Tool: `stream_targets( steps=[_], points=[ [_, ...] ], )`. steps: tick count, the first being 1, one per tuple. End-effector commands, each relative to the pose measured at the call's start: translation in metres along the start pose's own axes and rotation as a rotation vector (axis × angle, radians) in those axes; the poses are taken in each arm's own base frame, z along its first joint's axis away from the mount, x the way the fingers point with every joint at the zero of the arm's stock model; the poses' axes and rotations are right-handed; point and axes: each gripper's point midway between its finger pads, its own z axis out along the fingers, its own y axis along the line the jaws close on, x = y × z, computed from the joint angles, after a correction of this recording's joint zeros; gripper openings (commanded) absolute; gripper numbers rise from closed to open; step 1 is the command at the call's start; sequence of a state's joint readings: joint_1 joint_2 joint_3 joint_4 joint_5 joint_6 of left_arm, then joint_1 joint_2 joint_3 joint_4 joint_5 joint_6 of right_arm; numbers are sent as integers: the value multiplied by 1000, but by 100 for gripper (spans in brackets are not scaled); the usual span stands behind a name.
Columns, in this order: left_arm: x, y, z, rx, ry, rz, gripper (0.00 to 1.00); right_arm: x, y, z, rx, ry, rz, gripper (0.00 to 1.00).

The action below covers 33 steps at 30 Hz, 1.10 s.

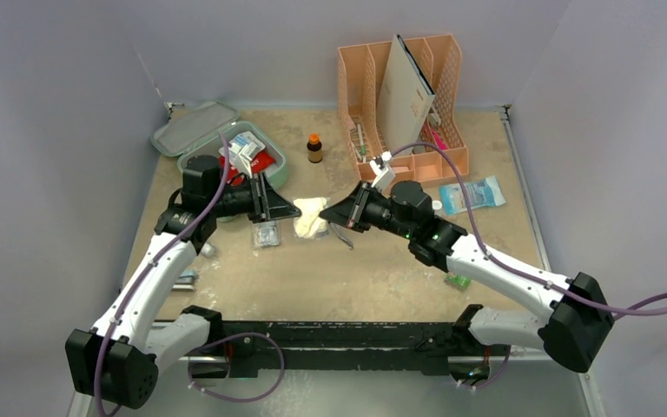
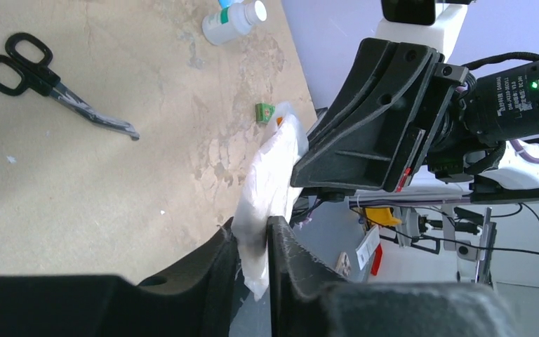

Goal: Organize the medicine kit
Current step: Pick up the medical item at the center of the board.

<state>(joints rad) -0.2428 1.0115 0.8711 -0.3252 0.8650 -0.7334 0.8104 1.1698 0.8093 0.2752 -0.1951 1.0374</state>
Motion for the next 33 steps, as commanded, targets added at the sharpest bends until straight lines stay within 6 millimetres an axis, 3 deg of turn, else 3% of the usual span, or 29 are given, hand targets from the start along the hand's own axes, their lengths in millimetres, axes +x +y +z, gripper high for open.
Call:
stream_targets(
  steps=[1, 3, 7, 11, 14, 17, 22, 24, 25, 28, 33],
  points=[
    [-8, -9, 3, 46, -13, 37, 14, -9, 11, 3, -43, -31, 0, 0],
    [-9, -9, 4, 51, -10, 47, 0, -9, 9, 4, -39, -30, -2, 0],
    [-9, -2, 4, 22, -18, 70, 0, 1, 3, 6, -34, 10, 3, 2],
    [-10, -3, 0, 24, -27, 199, 0, 7, -7, -1, -3, 19, 6, 15],
    [-18, -1, -2, -4, -60, 288, 0, 5, -9, -10, 17, 6, -47, 29],
    [-29, 2, 1, -28, -47, 355, 0, 3, -12, -19, 43, 1, -103, 49],
    [-35, 23, 9, -104, 112, 401, 0, 8, -15, -37, 71, 16, -137, 72],
    [-39, 32, 9, -147, 163, 419, 0, 5, -9, -44, 52, -4, -155, 92],
    [-43, 35, 9, -168, 173, 440, 0, 2, -6, -47, 45, -17, -166, 98],
    [-58, 46, 4, -248, 177, 552, 0, -4, 2, -57, 47, -36, -193, 99],
    [-109, 80, -13, -524, 88, 548, 0, -2, 2, -73, 61, -37, -215, 99]
  ],
)
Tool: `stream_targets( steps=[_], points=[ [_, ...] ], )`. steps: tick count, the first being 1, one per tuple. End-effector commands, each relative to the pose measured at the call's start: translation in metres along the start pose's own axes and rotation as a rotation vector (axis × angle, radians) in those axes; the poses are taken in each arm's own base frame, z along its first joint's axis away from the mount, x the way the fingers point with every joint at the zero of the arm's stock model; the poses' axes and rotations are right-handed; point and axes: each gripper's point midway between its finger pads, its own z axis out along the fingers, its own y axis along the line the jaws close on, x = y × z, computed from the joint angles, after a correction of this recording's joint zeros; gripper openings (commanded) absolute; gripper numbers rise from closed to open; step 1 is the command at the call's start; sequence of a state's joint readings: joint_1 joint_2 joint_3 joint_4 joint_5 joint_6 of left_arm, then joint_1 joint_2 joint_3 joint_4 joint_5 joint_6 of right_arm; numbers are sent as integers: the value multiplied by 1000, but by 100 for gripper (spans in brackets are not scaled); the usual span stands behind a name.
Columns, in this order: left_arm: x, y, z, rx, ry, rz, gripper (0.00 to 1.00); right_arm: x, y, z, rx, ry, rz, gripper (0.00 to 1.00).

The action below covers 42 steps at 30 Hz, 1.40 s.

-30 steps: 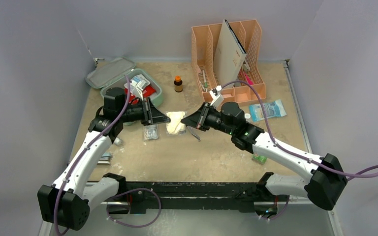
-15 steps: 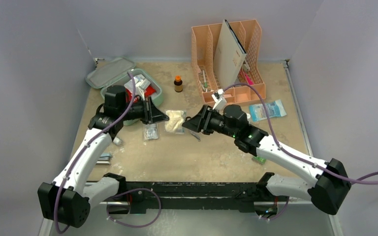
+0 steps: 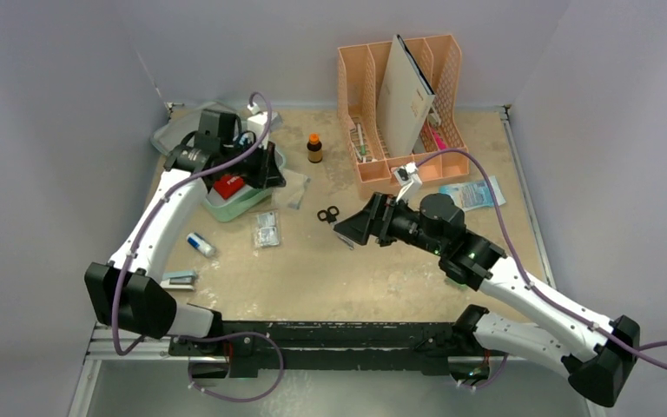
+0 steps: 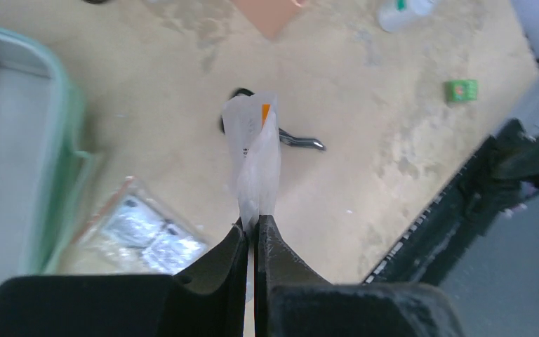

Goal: Organize the medicine kit
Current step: Pick up the medical item at the center of the board, then place the medical item at the medicine box.

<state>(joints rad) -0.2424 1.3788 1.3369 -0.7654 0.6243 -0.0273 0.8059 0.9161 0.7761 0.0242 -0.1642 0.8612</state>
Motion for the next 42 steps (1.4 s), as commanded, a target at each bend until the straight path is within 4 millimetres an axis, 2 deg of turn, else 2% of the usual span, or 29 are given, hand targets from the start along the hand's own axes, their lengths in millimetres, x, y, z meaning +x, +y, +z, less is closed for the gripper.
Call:
stream_targets(
  steps=[1, 5, 11, 15, 19, 25, 32, 42],
  points=[
    [-31, 53, -19, -235, -54, 24, 0, -6, 1, -16, 24, -23, -45, 99],
    [-50, 92, -30, -255, -181, -170, 0, -2, -3, -28, 42, -25, -50, 99],
    [-68, 159, -53, -478, -355, -298, 0, -8, -7, -40, 69, -61, -93, 99],
    [-66, 192, -60, -584, -429, -409, 0, -10, -8, -41, 79, -70, -99, 99],
    [-56, 215, -55, -616, -461, -489, 0, -9, -10, -42, 80, -77, -98, 99],
    [-41, 251, -64, -687, -502, -572, 0, -8, -12, -45, 92, -72, -100, 99],
    [-23, 276, -48, -620, -493, -701, 0, -12, -15, -46, 104, -101, -87, 99],
    [7, 311, -31, -582, -444, -777, 0, -20, -15, -48, 122, -131, -99, 99]
  ],
)
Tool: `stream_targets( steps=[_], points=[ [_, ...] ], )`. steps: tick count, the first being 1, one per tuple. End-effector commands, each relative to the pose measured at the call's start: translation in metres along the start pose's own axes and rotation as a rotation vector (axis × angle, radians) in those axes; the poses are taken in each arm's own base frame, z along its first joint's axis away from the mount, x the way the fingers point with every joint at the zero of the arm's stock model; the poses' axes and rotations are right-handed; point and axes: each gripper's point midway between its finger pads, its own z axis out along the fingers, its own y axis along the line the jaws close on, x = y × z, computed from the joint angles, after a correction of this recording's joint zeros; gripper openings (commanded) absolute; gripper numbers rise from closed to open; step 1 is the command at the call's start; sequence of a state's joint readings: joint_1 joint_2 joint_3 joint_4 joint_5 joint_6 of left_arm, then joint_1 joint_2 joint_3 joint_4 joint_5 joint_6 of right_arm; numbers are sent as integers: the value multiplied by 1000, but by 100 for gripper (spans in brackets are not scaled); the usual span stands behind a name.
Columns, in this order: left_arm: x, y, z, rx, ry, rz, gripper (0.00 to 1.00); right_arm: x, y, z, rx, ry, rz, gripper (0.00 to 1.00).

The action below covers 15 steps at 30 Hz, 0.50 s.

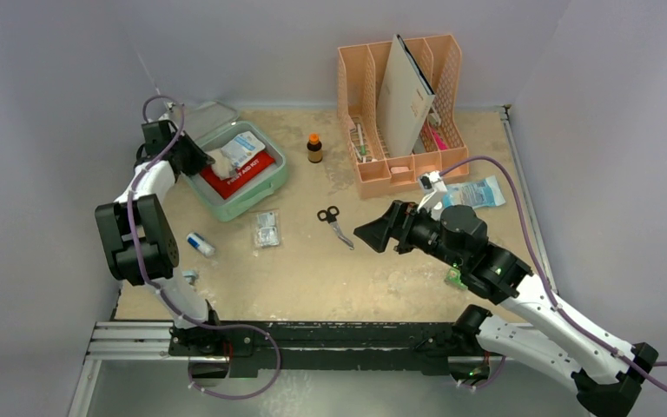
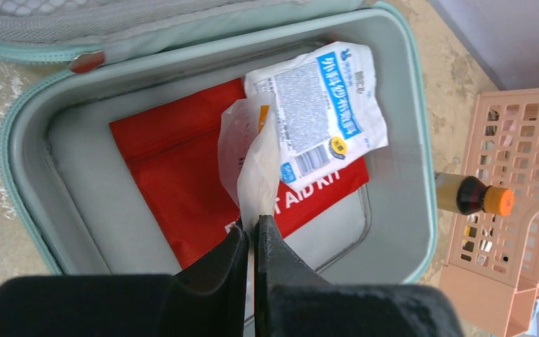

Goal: Organize the medicine kit
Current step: Place the medical item at the medicine box.

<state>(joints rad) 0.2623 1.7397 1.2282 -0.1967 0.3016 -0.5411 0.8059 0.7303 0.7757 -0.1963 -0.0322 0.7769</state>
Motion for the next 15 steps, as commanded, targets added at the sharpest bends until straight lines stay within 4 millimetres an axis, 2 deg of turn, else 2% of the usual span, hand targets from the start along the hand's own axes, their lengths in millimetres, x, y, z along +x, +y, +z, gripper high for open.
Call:
stream_targets(
  steps=[1, 6, 11, 15],
  points=[
    [-4, 7, 8, 40, -1, -36, 0, -14, 2, -2, 9, -59, -17, 99],
    [0, 16, 15, 16, 26, -42, 1, -17, 3, -2, 7, -68, -16, 99],
    [5, 21, 18, -11, 63, -56, 26, -14, 2, -2, 10, -57, -14, 99],
    [3, 21, 14, -27, 59, -73, 35, -10, -2, -2, 23, -47, -10, 99]
  ],
)
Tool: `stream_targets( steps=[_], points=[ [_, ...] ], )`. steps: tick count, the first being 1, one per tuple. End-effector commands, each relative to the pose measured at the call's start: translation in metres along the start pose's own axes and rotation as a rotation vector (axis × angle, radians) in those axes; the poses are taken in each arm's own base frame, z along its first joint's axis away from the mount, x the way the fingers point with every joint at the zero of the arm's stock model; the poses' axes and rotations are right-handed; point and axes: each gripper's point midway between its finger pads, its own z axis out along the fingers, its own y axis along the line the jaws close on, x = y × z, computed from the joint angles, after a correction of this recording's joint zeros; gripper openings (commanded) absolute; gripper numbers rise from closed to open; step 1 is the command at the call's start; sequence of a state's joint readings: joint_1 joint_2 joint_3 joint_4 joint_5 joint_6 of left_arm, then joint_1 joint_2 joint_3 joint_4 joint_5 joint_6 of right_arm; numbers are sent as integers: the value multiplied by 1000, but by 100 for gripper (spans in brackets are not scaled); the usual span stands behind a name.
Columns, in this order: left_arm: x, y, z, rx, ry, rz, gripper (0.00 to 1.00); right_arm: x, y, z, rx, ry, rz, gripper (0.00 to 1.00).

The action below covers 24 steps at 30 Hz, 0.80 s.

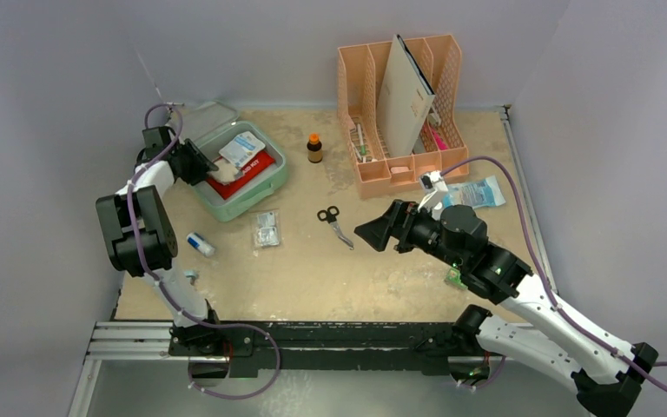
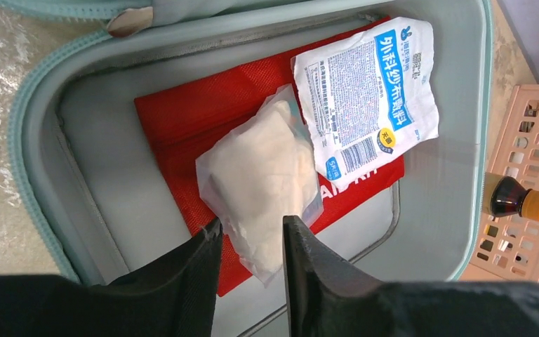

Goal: Organize the medicine kit
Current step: Place the medical item at the medicine box.

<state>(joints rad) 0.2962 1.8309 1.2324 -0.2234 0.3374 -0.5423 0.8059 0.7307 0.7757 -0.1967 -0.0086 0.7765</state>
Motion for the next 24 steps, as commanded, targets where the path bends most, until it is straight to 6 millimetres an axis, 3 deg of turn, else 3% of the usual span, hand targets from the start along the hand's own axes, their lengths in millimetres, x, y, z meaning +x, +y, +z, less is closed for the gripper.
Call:
stream_targets(
  steps=[1, 6, 10, 14, 15, 18, 24],
  points=[
    [-18, -9, -9, 2, -38, -17, 37, -7, 0, -2, 10, -30, -9, 99],
    [-30, -22, -28, 16, -83, -11, 46, 1, -11, 3, 53, 3, -12, 99],
    [-44, -39, -52, 45, -130, 14, 52, 13, -30, 11, 149, 51, 7, 99],
    [-45, -59, -74, 106, -132, 54, 53, 27, -45, 16, 222, 109, 32, 99],
    [-42, -66, -80, 136, -130, 62, 54, 28, -50, 17, 248, 114, 39, 99],
    [-22, -94, -90, 213, -105, 125, 69, 22, -73, 17, 373, 81, 1, 99],
    [26, -148, -119, 367, -5, 285, 73, 0, -119, 0, 672, 32, -130, 99]
  ],
)
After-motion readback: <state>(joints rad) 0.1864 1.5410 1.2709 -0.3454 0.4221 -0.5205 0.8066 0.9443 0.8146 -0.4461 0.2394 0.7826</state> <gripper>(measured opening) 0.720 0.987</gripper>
